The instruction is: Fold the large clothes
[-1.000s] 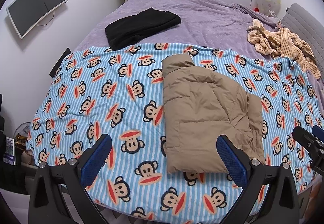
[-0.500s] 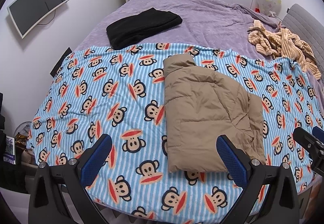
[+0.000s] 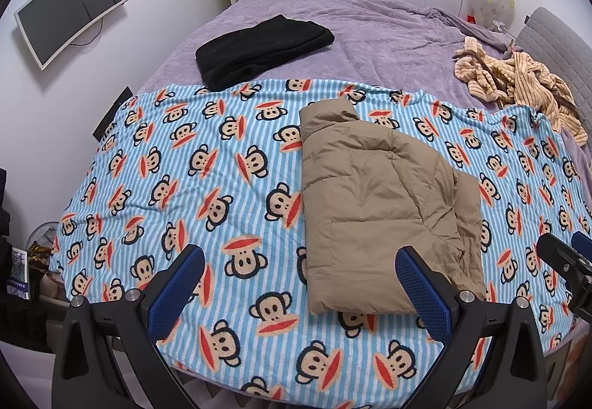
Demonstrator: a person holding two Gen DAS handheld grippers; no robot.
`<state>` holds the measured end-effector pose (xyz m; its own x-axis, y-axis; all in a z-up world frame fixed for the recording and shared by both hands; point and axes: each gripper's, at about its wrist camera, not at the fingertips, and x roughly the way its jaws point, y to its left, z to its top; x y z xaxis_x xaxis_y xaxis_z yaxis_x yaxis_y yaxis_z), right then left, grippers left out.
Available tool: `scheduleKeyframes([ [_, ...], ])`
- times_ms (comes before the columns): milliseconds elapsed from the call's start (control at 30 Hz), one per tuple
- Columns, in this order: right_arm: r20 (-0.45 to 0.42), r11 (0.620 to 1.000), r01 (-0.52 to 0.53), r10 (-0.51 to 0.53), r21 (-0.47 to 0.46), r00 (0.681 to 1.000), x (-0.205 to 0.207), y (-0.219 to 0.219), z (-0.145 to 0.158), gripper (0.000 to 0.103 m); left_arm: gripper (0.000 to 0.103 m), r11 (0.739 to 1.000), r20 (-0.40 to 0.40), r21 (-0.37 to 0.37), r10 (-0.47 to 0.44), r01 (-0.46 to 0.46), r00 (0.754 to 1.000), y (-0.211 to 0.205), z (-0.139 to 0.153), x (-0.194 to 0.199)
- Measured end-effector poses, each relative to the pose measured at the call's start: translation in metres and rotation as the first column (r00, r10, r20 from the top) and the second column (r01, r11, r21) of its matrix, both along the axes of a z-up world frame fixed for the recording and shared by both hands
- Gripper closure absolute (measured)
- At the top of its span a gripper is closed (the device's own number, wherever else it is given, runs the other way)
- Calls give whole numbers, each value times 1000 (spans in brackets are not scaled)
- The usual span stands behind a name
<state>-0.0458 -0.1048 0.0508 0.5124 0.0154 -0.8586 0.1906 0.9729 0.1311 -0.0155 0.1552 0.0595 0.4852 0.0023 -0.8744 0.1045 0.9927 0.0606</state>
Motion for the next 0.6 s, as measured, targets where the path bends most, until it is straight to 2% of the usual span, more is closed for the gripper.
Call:
scheduleKeyframes([
  [600, -8, 1000, 1, -1, 5, 1000, -7, 2, -2, 0, 0, 1000, 8, 7, 16, -16, 1000, 5, 2, -1],
])
